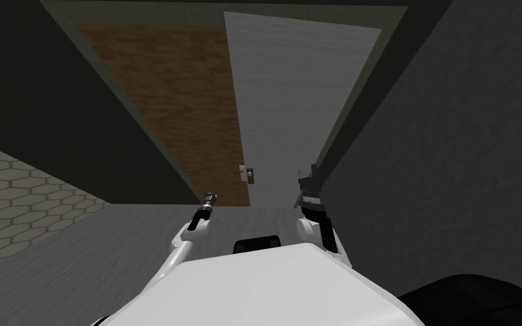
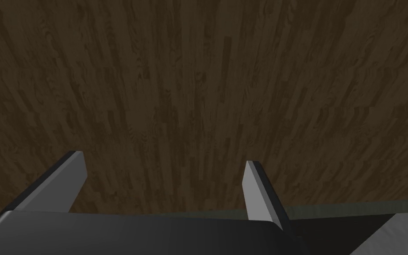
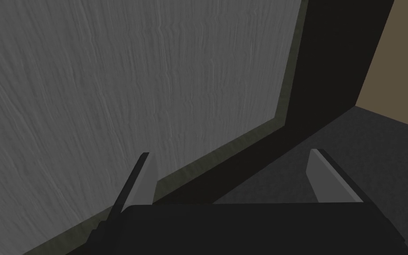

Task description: Pull the door open

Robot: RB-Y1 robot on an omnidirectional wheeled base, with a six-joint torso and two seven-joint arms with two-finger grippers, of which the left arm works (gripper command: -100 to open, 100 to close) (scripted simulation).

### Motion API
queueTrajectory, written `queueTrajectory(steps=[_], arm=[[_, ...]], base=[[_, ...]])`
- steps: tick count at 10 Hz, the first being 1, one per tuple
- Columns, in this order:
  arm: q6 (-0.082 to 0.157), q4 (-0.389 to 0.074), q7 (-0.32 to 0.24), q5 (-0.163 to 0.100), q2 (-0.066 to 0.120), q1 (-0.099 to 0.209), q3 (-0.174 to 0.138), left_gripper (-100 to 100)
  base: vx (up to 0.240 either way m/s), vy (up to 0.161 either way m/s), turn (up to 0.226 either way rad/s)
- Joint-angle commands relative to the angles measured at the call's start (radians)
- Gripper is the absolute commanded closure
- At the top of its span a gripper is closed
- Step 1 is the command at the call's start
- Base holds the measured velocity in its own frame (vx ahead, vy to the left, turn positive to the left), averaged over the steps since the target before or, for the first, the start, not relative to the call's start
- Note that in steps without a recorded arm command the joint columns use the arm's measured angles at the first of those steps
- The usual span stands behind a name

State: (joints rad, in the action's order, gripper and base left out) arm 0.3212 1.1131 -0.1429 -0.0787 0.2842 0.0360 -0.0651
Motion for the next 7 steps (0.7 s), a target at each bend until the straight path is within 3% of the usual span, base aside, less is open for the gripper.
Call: queueTrajectory(steps=[1, 3, 4, 6, 7], arm=[[0.004, -0.030, -0.006, -0.009, 0.025, 0.004, -0.032, -100], [0.004, -0.034, -0.007, -0.011, 0.030, 0.003, -0.039, -100], [0.008, -0.049, -0.010, -0.018, 0.047, 0.004, -0.063, -100], [0.015, -0.073, -0.015, -0.028, 0.067, 0.014, -0.096, -100], [0.018, -0.079, -0.017, -0.030, 0.067, 0.021, -0.100, -100]], base=[[-0.004, -0.007, -0.069], [0.007, -0.004, -0.022], [0.023, -0.012, -0.108], [0.103, -0.018, -0.199], [0.182, -0.041, -0.222]])
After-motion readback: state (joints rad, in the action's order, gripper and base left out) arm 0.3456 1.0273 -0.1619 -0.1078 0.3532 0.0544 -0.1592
